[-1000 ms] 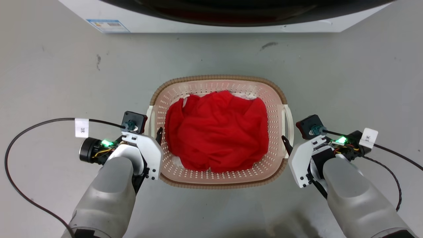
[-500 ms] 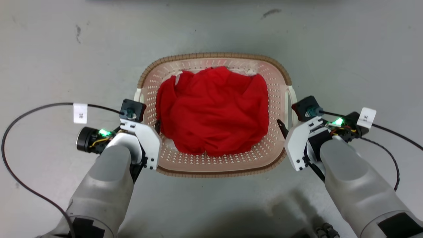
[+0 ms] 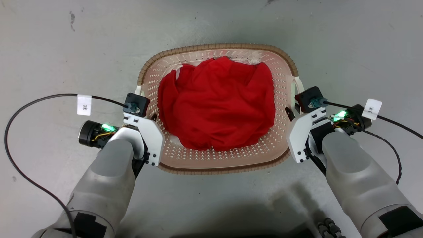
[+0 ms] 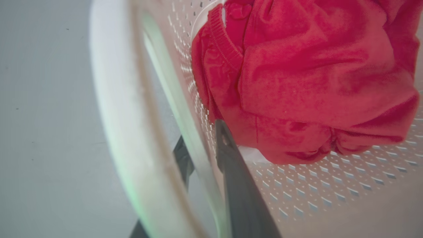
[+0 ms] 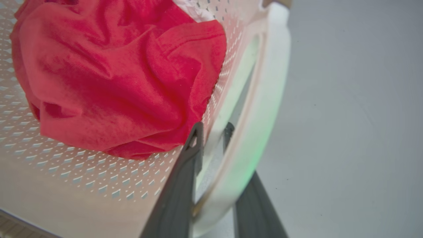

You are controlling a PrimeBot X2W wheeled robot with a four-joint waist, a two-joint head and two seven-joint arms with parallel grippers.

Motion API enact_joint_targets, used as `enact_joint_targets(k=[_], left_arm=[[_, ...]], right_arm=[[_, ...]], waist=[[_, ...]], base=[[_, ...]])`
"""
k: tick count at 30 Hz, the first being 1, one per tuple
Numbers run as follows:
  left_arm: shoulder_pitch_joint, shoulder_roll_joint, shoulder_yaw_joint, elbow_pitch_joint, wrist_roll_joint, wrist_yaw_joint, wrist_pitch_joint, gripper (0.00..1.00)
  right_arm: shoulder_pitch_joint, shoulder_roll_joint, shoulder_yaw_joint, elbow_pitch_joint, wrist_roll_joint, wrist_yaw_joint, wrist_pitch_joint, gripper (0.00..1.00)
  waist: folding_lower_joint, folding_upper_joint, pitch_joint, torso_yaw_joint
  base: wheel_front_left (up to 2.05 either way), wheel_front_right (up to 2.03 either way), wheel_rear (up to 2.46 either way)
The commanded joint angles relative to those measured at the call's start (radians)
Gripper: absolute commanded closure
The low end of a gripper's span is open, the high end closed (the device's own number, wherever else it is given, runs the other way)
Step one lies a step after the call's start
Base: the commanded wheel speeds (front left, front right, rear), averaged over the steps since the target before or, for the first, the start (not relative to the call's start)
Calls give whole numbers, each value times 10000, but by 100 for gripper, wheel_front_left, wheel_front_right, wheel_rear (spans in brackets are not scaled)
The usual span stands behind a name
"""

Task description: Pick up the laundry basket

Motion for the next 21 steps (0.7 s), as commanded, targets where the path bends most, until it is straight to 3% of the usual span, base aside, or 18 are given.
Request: enact_joint_targets(k=[1, 21], left_arm=[[-54, 36, -121, -21, -25, 21, -21, 100], [1628, -225, -1688, -152, -1913, 2, 1188, 100]], right_arm=[[-81, -57, 42, 17, -50, -10, -8, 100], [1342, -25, 1569, -72, 1184, -7, 905, 100]], waist=[[2, 0, -49, 15], [2, 0, -3059, 240]], base=[[0, 0, 0], [0, 0, 0]])
